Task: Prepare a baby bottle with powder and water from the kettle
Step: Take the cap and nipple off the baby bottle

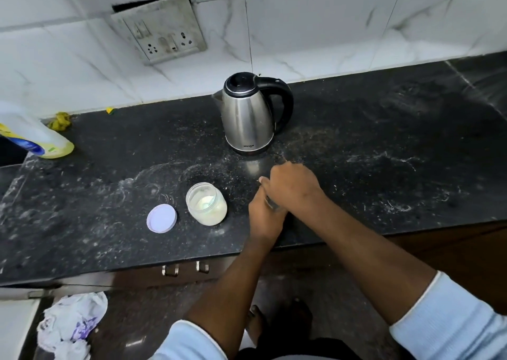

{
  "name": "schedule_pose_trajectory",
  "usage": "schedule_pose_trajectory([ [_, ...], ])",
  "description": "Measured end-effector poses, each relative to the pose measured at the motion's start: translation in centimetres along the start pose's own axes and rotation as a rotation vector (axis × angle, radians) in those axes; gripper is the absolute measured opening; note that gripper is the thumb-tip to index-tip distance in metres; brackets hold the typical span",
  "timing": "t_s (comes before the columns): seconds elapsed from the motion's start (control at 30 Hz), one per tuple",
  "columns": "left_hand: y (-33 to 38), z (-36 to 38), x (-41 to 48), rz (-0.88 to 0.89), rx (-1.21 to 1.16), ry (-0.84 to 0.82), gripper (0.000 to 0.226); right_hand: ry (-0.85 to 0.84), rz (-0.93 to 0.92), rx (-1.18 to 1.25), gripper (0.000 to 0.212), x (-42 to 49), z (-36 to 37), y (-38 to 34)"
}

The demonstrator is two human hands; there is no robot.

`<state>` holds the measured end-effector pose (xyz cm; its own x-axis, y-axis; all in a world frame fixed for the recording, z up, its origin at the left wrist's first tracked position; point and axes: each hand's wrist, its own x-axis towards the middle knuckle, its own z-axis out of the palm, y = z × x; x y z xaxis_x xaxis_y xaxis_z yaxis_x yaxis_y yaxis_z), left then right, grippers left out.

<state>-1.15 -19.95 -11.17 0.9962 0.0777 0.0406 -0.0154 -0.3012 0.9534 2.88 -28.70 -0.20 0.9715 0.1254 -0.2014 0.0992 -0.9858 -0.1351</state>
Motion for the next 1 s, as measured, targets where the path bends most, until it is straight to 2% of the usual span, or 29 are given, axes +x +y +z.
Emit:
schedule_pose_trajectory([
  [0.1,-0.2,-0.1,0.0,-0.018,-0.005,0.01,0.019,-0.081,-0.075,-0.05,0.048,0.1,0.0,-0.1],
  [0.17,-0.1,-0.3,0.0,-0.018,0.017,-0.006,0.018,-0.096,-0.156,-0.105,0.043,0.1,-0.4,0.0],
  [0.3,-0.4,-0.5,0.7,-0.035,-0.007,-0.043,0.029,-0.142,-0.316,-0.201,0.027,0.2,-1.9,0.7],
  [0.47,-1.1,-0.6,0.2,-0.029,-0.021,-0.031,0.039,-0.157,-0.427,-0.151,0.033,-0.9,-3.1,2.1],
  [0.57,-0.7,-0.4,0.2,-0.008,-0.021,-0.002,0.044,-0.154,-0.413,0.001,0.036,-0.5,-3.8,3.5],
  [0.63,-0.8,-0.3,0.2,0.002,-0.008,0.008,0.045,-0.12,-0.392,0.183,0.043,-0.3,-3.8,5.3],
  [0.7,-1.0,-0.4,0.2,0.0,0.004,0.012,0.048,-0.015,-0.338,0.45,0.056,-0.6,-3.2,7.6],
  [0.83,-1.2,-0.6,0.5,-0.005,0.022,0.024,0.056,0.275,-0.034,1.059,0.05,-0.9,0.3,11.9],
  [0.9,-1.0,-0.6,0.5,-0.011,0.036,0.031,0.054,0.403,0.112,1.107,0.041,-0.7,2.5,13.1],
  [1.0,-1.0,-0.4,0.4,-0.034,0.035,0.024,0.053,0.523,0.2,1.06,0.03,-0.5,5.1,14.1],
])
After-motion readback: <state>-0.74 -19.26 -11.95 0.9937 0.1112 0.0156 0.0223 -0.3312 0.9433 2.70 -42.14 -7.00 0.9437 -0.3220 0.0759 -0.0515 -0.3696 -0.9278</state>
